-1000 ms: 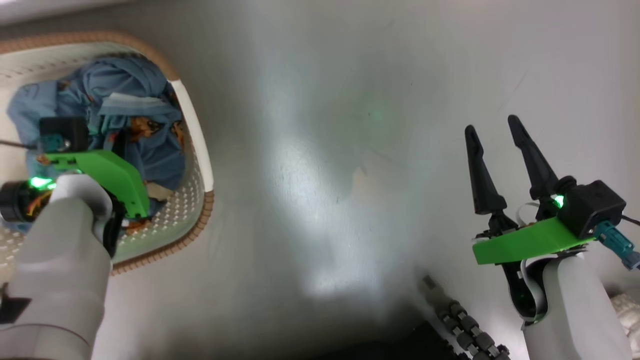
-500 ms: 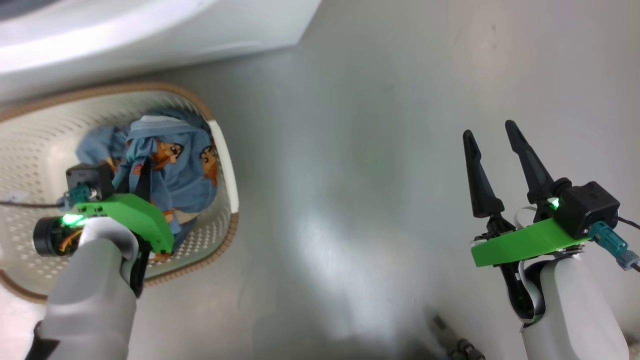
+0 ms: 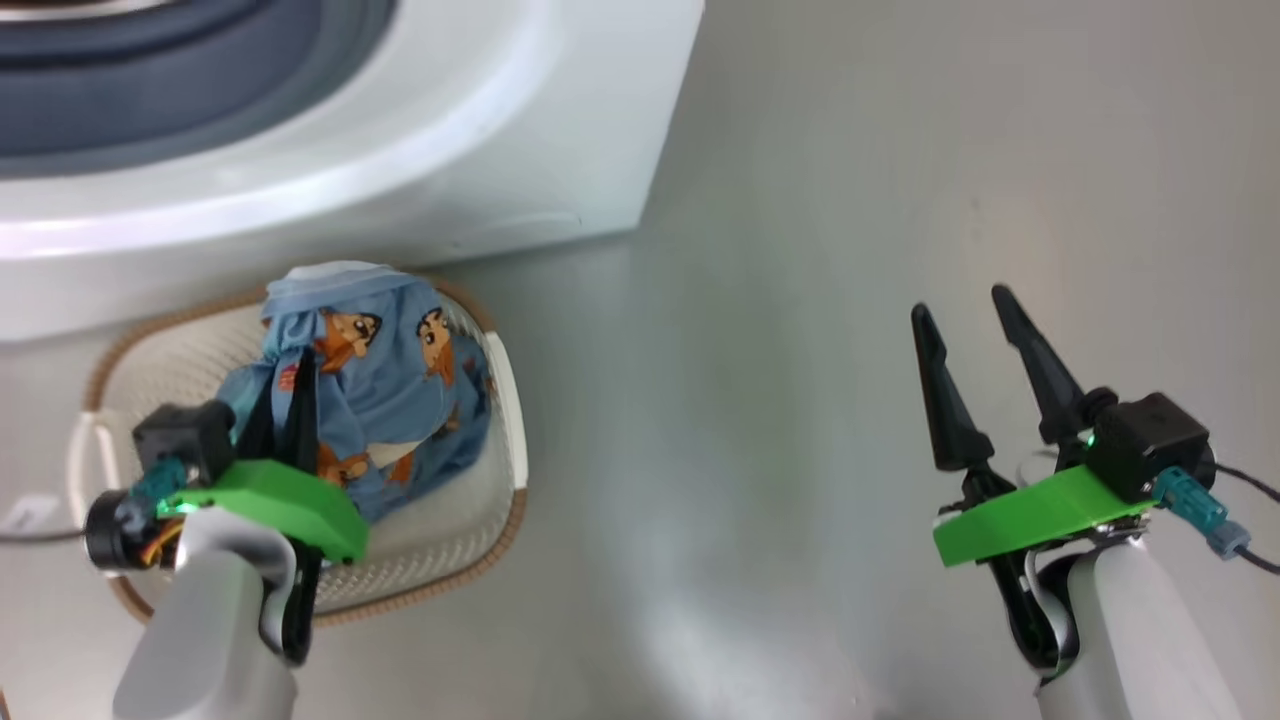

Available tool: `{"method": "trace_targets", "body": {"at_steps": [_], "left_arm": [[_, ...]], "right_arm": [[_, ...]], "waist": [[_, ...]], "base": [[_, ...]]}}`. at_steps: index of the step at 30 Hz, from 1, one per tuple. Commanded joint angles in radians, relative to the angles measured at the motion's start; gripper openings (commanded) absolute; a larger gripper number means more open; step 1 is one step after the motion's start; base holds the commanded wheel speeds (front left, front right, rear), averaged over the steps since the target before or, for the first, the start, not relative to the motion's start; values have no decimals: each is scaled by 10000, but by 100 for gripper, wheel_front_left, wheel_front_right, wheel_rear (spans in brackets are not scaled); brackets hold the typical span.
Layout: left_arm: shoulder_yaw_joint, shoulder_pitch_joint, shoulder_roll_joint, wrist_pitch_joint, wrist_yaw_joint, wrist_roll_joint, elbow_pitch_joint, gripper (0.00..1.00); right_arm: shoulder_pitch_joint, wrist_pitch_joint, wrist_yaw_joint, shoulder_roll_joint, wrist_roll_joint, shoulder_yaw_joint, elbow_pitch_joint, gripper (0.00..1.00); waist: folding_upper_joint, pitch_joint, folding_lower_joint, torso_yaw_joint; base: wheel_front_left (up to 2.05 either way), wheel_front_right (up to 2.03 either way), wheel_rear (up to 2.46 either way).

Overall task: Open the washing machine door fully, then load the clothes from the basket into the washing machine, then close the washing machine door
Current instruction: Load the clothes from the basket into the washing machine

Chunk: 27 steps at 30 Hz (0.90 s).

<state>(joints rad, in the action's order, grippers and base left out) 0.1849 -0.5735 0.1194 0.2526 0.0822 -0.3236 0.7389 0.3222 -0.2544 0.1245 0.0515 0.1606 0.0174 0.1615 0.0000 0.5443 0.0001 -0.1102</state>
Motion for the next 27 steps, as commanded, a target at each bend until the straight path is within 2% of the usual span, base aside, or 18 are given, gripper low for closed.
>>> {"method": "trace_targets", "body": {"at_steps": [1, 19, 27], "left_arm": [[-364, 423, 223, 90, -108, 163, -413, 0], [-1996, 3658, -389, 91, -101, 1277, -5104, 0], [-2305, 4790, -538, 91, -135, 1659, -6159, 0]], "right_arm": [[-317, -74, 62, -13, 0, 221, -164, 100], [-1208, -74, 62, 42, 79, 111, 48, 100], [-1749, -74, 62, 31, 23, -36, -3, 100]], "waist": [[0, -807, -1, 274], [0, -3083, -1, 631], [0, -3929, -1, 684]], "base": [[0, 0, 0], [0, 0, 0], [0, 0, 0]]}}
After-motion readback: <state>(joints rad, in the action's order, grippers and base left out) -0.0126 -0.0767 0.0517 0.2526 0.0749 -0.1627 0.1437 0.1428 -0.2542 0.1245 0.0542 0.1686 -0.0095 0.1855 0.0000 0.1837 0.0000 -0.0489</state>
